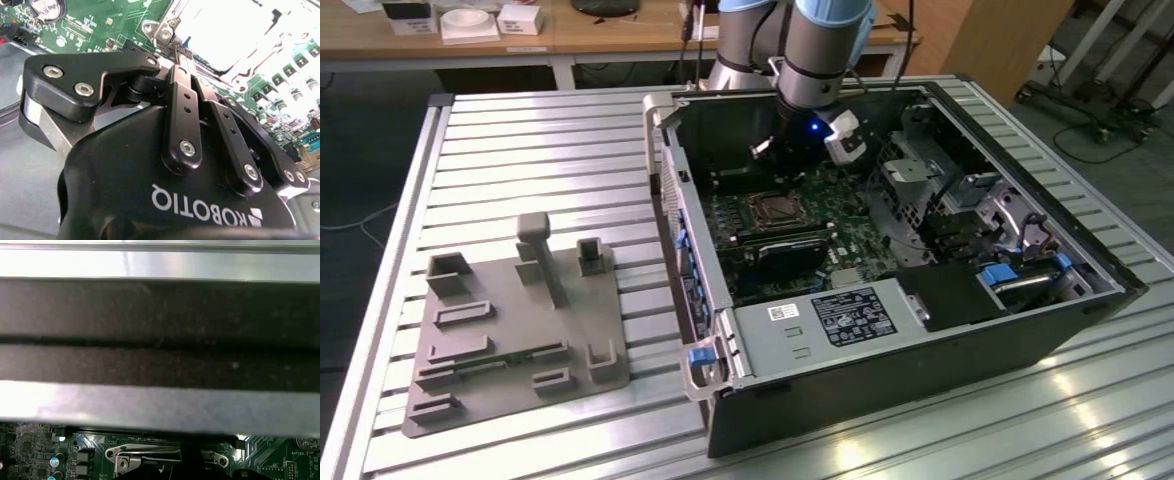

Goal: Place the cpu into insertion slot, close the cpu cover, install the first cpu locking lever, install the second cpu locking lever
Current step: 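Install the first cpu locking lever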

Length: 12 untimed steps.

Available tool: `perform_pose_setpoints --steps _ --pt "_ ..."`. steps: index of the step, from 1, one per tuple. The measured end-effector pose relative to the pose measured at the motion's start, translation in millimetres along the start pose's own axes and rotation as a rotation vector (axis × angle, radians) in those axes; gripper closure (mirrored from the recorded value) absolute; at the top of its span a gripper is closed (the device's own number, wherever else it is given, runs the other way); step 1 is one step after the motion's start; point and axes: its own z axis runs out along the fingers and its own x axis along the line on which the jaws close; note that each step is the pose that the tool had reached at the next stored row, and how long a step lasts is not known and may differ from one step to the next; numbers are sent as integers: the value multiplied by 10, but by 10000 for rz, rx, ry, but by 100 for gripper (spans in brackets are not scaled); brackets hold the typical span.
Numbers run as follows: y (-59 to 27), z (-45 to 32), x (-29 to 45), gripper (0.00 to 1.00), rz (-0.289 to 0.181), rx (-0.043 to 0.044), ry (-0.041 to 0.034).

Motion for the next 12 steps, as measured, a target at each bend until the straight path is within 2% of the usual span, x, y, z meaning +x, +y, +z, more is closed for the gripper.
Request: perform_pose_setpoints --steps 6,9,12 --pt "-3 22 1 89 -4 144 9" --pt "-4 35 2 89 -5 180 10" --pt "-3 37 1 89 -5 179 7"
